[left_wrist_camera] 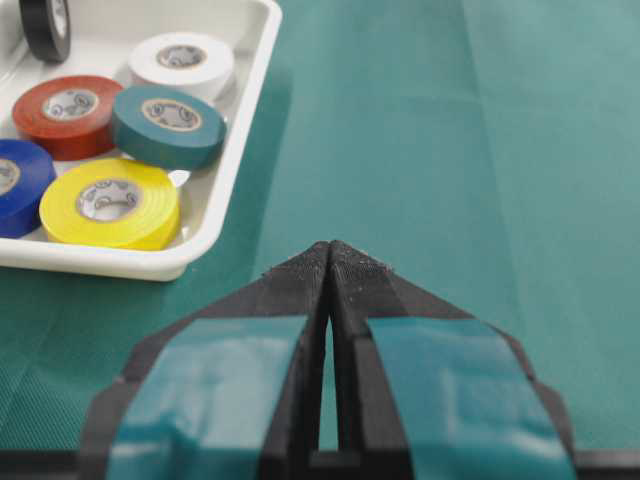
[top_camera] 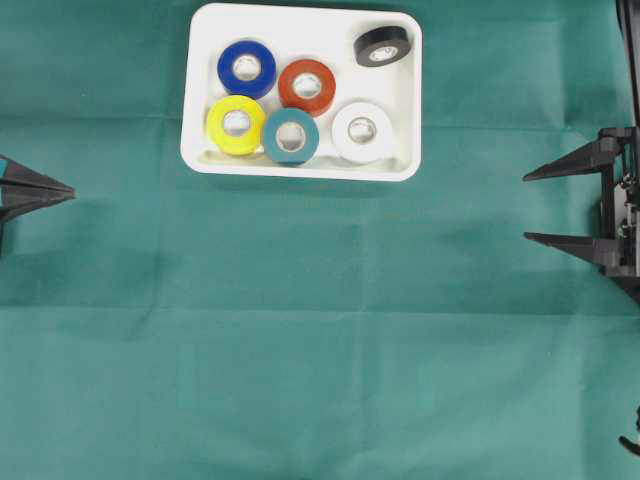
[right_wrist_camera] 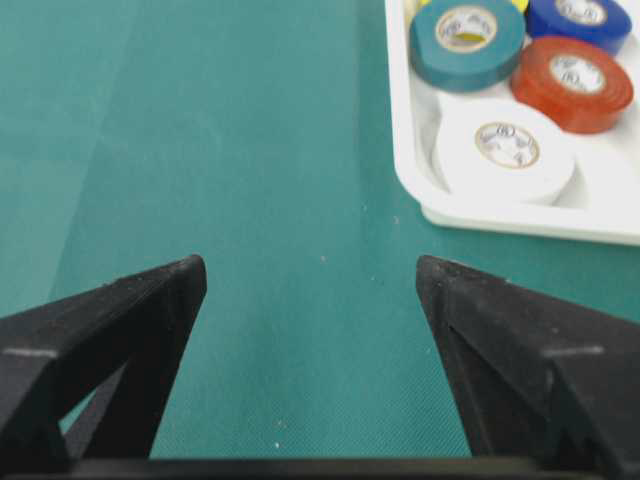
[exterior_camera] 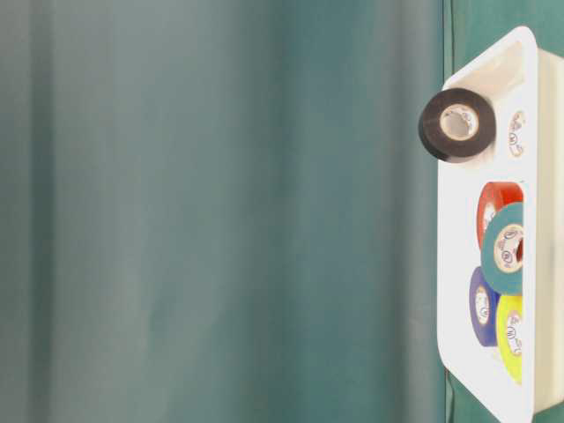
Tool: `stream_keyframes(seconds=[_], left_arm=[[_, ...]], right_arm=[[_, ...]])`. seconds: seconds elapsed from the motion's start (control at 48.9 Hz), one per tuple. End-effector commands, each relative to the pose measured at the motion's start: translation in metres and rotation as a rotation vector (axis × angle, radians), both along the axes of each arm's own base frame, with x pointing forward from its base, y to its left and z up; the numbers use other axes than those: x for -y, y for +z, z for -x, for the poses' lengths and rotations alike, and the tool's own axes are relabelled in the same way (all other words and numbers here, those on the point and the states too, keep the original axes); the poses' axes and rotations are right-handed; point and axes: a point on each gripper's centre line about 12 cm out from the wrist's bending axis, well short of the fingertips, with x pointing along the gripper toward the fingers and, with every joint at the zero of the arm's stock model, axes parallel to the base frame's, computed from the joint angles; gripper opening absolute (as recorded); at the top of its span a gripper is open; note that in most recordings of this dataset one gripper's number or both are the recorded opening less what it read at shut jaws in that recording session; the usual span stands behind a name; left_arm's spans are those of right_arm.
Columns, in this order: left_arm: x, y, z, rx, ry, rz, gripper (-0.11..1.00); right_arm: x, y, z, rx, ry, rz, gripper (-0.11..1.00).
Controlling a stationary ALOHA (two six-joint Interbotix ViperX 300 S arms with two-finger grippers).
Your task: Put the tape into the white case with the right arm.
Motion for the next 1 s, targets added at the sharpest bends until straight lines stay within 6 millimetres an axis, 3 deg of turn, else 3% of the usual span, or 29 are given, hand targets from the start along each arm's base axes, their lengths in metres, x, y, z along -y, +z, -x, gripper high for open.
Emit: stream_keyframes(seconds=[0.0,0.982], left_arm=[[-0.0001,0.0041,-0.0012,0.009,0.0,0.0,0.0],[-0.0001,0.0005,-0.0006,0.002,0.0,0.0,0.0]], right_arm=[[-0.0012,0.003,-0.0018,0.013,0.011,-0.003,0.68],[-0.0014,-0.0048,0.0019,0.019,0.011,-0.011,0.65]])
